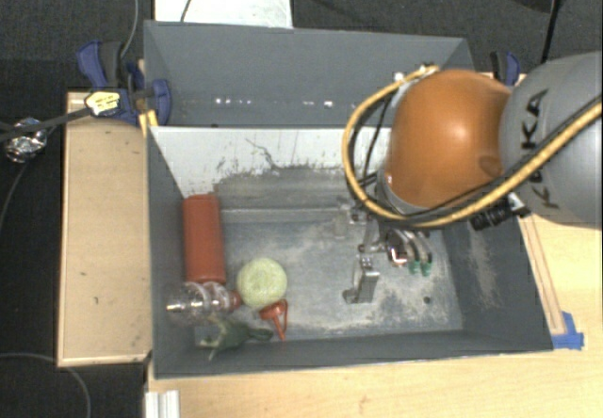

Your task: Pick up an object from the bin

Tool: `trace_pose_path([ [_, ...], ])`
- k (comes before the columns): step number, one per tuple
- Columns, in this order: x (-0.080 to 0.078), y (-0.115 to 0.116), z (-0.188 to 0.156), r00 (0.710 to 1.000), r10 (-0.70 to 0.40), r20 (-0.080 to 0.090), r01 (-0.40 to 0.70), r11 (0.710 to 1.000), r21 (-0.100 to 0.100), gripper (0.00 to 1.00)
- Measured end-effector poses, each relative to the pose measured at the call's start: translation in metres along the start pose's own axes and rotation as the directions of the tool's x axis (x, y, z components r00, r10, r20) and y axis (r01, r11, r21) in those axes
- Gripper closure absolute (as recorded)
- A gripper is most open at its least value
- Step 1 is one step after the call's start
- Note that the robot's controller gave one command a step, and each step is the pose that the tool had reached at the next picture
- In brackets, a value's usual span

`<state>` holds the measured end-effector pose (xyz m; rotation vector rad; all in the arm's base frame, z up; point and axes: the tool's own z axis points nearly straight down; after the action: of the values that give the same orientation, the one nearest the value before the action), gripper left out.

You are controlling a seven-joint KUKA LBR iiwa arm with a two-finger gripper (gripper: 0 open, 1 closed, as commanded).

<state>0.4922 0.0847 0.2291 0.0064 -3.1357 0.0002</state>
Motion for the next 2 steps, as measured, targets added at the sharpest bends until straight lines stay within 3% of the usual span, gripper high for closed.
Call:
trace_pose_path([
  [1, -0.002, -0.001, -0.004, 1.0, 0.004, 0.008, -0.004, 1.0, -0.001, 0.0],
  [2, -0.009, 0.031, 0.052, 0.998, -0.068, 0.012, 0.068, 0.998, -0.001, 0.0],
])
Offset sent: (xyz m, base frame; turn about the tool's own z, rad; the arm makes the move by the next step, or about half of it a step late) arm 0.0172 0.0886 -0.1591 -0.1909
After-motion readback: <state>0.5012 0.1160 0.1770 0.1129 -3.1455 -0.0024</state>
